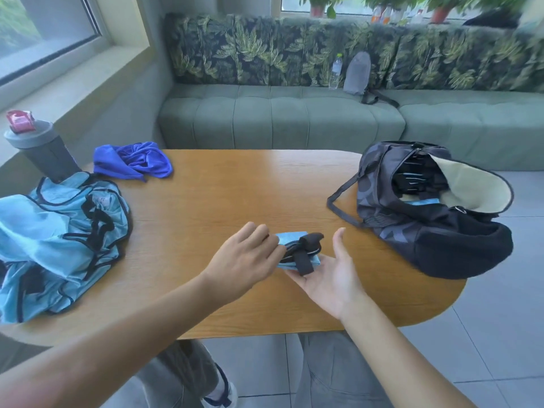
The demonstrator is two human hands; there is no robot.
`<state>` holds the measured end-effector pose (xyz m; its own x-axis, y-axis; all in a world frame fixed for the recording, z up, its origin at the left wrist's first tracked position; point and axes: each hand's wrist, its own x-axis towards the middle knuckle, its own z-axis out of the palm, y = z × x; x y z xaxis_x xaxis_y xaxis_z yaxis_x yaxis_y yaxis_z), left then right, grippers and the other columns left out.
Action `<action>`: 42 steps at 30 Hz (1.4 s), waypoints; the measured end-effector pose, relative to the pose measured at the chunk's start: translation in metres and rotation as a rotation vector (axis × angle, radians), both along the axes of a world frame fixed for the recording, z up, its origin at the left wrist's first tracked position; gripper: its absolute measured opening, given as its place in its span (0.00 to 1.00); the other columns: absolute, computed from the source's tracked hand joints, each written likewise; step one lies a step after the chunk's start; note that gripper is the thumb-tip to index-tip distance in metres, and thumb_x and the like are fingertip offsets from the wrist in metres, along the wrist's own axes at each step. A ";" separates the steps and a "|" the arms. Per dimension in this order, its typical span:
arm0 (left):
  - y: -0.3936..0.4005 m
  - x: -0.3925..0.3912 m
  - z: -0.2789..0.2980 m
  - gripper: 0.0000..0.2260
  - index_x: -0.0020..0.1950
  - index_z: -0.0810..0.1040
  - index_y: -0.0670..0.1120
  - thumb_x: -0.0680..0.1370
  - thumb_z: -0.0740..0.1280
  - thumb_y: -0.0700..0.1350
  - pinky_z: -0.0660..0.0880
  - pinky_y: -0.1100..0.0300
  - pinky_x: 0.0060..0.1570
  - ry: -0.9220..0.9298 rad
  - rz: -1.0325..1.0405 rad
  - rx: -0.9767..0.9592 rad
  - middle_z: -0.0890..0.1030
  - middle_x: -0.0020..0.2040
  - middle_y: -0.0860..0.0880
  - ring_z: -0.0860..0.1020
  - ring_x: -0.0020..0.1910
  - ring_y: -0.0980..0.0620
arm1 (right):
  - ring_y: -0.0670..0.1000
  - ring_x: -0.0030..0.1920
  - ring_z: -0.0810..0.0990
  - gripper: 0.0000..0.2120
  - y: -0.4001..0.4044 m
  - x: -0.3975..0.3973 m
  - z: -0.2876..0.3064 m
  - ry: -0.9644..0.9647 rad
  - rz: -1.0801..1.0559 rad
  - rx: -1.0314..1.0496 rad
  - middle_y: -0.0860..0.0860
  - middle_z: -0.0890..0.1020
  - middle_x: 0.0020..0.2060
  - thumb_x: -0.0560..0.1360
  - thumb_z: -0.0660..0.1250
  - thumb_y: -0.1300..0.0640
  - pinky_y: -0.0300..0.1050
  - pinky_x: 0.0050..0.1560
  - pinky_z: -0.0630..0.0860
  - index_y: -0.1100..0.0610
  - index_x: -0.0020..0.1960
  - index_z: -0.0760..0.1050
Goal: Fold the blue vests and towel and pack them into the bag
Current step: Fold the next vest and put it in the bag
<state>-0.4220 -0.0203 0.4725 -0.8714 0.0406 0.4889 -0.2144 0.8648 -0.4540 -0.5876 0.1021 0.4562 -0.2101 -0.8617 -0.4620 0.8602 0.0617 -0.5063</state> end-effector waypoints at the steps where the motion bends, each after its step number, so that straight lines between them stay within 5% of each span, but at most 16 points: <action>1: 0.006 0.002 0.000 0.11 0.39 0.70 0.45 0.74 0.63 0.30 0.65 0.54 0.39 0.018 -0.011 -0.035 0.68 0.35 0.47 0.67 0.36 0.46 | 0.62 0.64 0.80 0.45 0.001 -0.001 0.004 0.034 -0.002 0.019 0.64 0.80 0.63 0.75 0.60 0.28 0.55 0.70 0.71 0.69 0.67 0.75; 5: 0.022 0.005 -0.008 0.09 0.40 0.72 0.45 0.74 0.65 0.32 0.64 0.54 0.45 0.033 -0.018 -0.112 0.68 0.37 0.47 0.70 0.39 0.46 | 0.56 0.47 0.80 0.19 0.005 -0.005 0.009 0.191 0.016 0.192 0.59 0.81 0.49 0.76 0.71 0.51 0.47 0.46 0.73 0.65 0.57 0.79; 9: 0.033 0.000 -0.010 0.06 0.46 0.78 0.45 0.79 0.69 0.48 0.69 0.52 0.48 0.086 -0.032 0.108 0.76 0.44 0.48 0.74 0.45 0.45 | 0.55 0.44 0.79 0.19 0.016 -0.014 0.016 0.297 -0.034 0.225 0.61 0.80 0.50 0.77 0.68 0.60 0.47 0.44 0.72 0.69 0.65 0.75; 13: 0.047 -0.013 0.014 0.21 0.65 0.74 0.48 0.80 0.63 0.61 0.67 0.55 0.63 0.266 -0.005 0.850 0.71 0.64 0.50 0.71 0.61 0.50 | 0.53 0.47 0.83 0.15 0.035 -0.033 0.036 0.333 -0.118 0.159 0.59 0.85 0.56 0.80 0.64 0.62 0.45 0.46 0.77 0.64 0.65 0.77; 16: 0.046 -0.042 0.033 0.28 0.70 0.66 0.53 0.76 0.60 0.69 0.67 0.59 0.64 0.550 0.216 1.453 0.67 0.66 0.55 0.69 0.65 0.57 | 0.50 0.41 0.86 0.10 0.052 -0.053 0.053 0.333 -0.173 0.129 0.54 0.87 0.48 0.81 0.63 0.62 0.43 0.40 0.80 0.60 0.59 0.80; 19: 0.025 -0.077 0.047 0.48 0.74 0.66 0.49 0.65 0.62 0.80 0.69 0.47 0.69 0.377 0.415 2.218 0.76 0.69 0.48 0.75 0.67 0.46 | 0.51 0.42 0.86 0.09 0.069 -0.072 0.069 0.322 -0.225 0.110 0.54 0.87 0.47 0.79 0.65 0.62 0.43 0.41 0.81 0.60 0.58 0.80; 22: 0.026 -0.104 0.056 0.42 0.68 0.77 0.42 0.72 0.63 0.76 0.69 0.44 0.72 0.085 0.327 2.584 0.83 0.62 0.41 0.80 0.64 0.39 | 0.54 0.49 0.85 0.13 0.082 -0.097 0.078 0.314 -0.249 0.124 0.56 0.86 0.52 0.78 0.68 0.62 0.47 0.50 0.80 0.61 0.61 0.80; 27: 0.042 -0.154 0.062 0.20 0.69 0.78 0.45 0.80 0.69 0.53 0.74 0.50 0.67 -0.009 0.073 2.438 0.84 0.61 0.44 0.81 0.63 0.43 | 0.56 0.54 0.84 0.16 0.103 -0.150 0.085 0.377 -0.229 0.133 0.58 0.84 0.58 0.78 0.66 0.60 0.49 0.57 0.78 0.62 0.64 0.78; 33: 0.042 -0.229 0.090 0.11 0.63 0.81 0.42 0.81 0.69 0.41 0.81 0.57 0.36 0.061 0.089 2.203 0.87 0.53 0.42 0.84 0.41 0.48 | 0.55 0.51 0.86 0.12 0.103 -0.220 0.109 0.718 -0.171 0.220 0.59 0.85 0.55 0.81 0.64 0.61 0.43 0.43 0.82 0.62 0.61 0.80; 37: 0.031 -0.302 0.110 0.17 0.66 0.77 0.38 0.79 0.71 0.43 0.76 0.61 0.24 0.094 0.268 1.992 0.84 0.52 0.39 0.79 0.36 0.47 | 0.52 0.43 0.85 0.15 0.076 -0.284 0.124 0.944 -0.235 0.416 0.56 0.84 0.53 0.79 0.69 0.63 0.41 0.33 0.79 0.56 0.64 0.73; 40: 0.024 -0.347 0.119 0.35 0.81 0.55 0.41 0.79 0.71 0.42 0.75 0.64 0.20 0.122 0.356 1.832 0.74 0.56 0.41 0.74 0.34 0.50 | 0.52 0.40 0.81 0.13 0.056 -0.327 0.118 1.022 -0.112 0.598 0.55 0.81 0.51 0.79 0.69 0.62 0.42 0.31 0.77 0.53 0.61 0.71; 42: 0.017 -0.367 0.114 0.34 0.82 0.51 0.44 0.81 0.67 0.42 0.72 0.63 0.17 0.031 0.420 1.730 0.73 0.58 0.41 0.71 0.33 0.52 | 0.53 0.37 0.80 0.06 0.043 -0.348 0.108 1.067 0.004 0.648 0.56 0.81 0.46 0.80 0.66 0.65 0.40 0.28 0.76 0.55 0.53 0.75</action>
<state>-0.7895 -0.0029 0.5865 -0.6772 -0.6896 -0.2565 -0.5151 0.1955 0.8345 -0.9353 0.1455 0.5640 -0.7386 -0.5408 -0.4025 0.0386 0.5622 -0.8261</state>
